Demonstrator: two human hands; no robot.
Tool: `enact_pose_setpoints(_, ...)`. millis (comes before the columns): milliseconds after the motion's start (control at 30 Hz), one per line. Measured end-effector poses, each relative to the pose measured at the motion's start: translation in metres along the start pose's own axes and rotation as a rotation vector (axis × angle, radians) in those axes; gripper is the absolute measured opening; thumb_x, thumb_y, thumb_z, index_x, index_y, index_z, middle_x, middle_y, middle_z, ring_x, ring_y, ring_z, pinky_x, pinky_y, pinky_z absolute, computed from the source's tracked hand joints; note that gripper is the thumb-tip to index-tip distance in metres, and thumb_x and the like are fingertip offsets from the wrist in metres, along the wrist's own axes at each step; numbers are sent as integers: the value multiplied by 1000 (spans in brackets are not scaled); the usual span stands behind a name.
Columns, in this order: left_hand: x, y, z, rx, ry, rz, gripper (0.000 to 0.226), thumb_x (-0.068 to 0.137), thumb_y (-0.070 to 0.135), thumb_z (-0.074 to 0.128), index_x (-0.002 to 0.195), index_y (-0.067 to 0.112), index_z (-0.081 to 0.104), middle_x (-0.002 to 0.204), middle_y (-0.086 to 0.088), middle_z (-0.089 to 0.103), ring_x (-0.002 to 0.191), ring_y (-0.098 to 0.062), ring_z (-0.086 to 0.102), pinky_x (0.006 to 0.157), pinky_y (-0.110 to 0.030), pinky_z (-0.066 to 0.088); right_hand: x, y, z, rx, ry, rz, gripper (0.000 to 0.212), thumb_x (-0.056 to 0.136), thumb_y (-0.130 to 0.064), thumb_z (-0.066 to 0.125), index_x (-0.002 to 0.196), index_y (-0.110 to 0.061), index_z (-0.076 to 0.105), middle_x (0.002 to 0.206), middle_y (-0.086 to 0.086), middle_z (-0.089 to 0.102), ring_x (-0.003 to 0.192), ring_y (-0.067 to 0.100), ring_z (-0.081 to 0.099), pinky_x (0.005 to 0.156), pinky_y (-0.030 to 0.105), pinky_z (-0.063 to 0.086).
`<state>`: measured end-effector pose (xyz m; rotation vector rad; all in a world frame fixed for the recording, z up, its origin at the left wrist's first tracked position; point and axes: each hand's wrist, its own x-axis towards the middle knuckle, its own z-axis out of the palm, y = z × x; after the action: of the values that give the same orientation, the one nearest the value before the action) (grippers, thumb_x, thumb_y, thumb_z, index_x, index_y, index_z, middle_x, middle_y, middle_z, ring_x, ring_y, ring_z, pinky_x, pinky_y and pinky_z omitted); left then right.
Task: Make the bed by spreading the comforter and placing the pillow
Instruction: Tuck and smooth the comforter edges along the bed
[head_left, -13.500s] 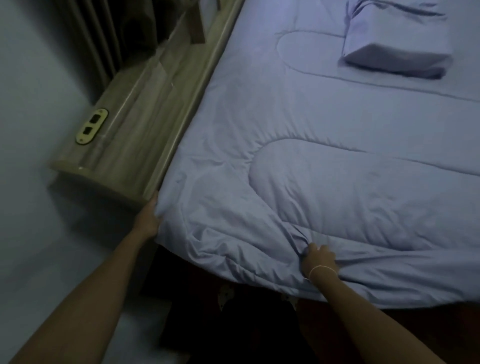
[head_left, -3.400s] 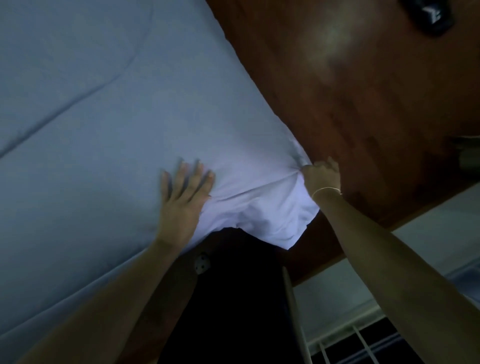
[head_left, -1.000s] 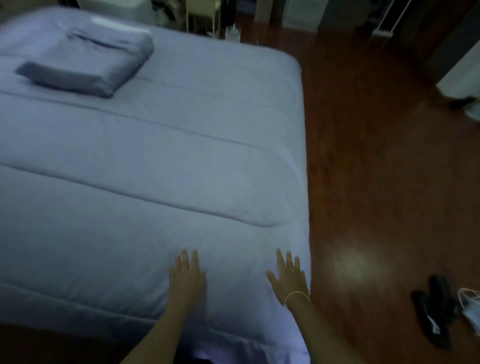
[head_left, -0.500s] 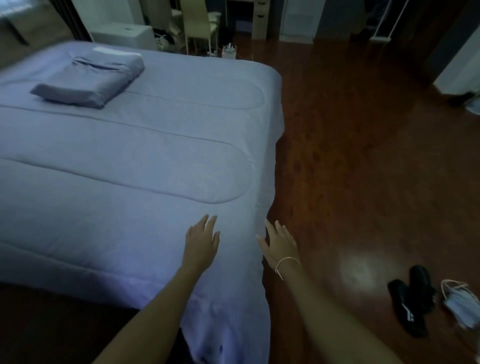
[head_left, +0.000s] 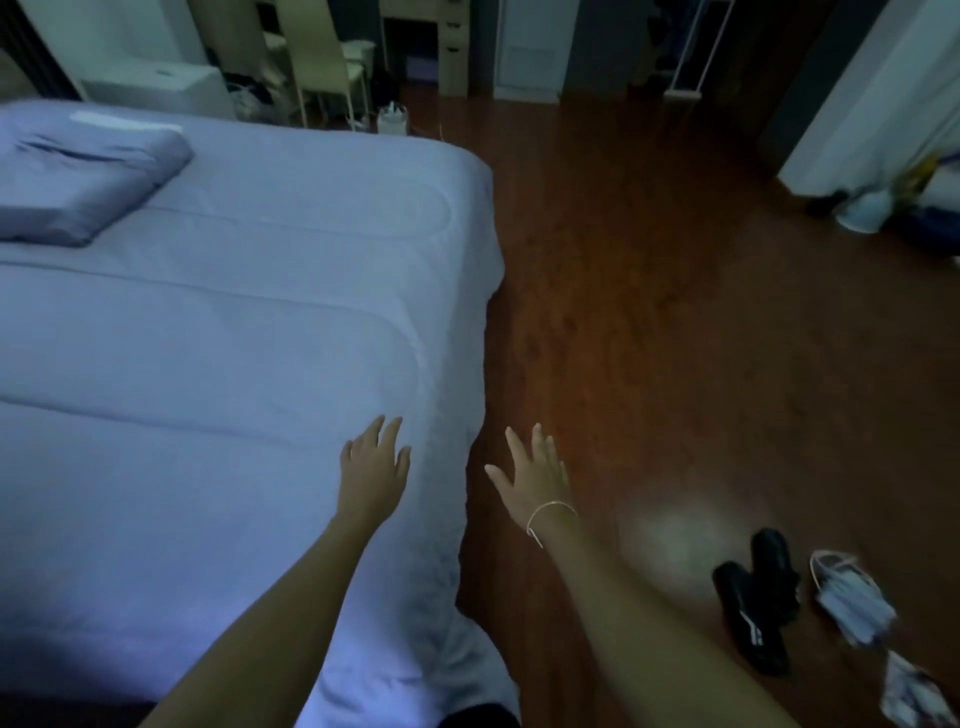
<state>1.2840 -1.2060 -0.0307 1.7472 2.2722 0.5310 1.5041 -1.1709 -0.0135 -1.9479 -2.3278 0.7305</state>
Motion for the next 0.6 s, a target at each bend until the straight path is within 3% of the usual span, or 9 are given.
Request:
enact_pose_setpoints(200,94,22,20,2,50,-109,47,97,31,42,141,15,38,149,-15,36,134,-34,38,112,-53,27,107,8,-45,16,10,-80,69,96,-57,31,152,-30,2,161,8,-9,148,28,-7,119,47,6)
enact_pose_setpoints(333,166,52,39,21,2,-156,48,98,33,40,142,16,36,151,-14,33,138,-32,33,114,-54,21,179,17,-78,40,-25,-128,69,96,-56,32,152,-30,2,161,6,-7,149,27,-7,120,46,5)
enact_pose_setpoints(600,311,112,52,71,-52,-183,50,99,36,34,146,19,27,157,-11,19,145,-29,14,116,-54,9,324,46,-139,48,-45,-115,65,95,-56,32,151,-31,10,160,4,13,149,26,2,119,49,6)
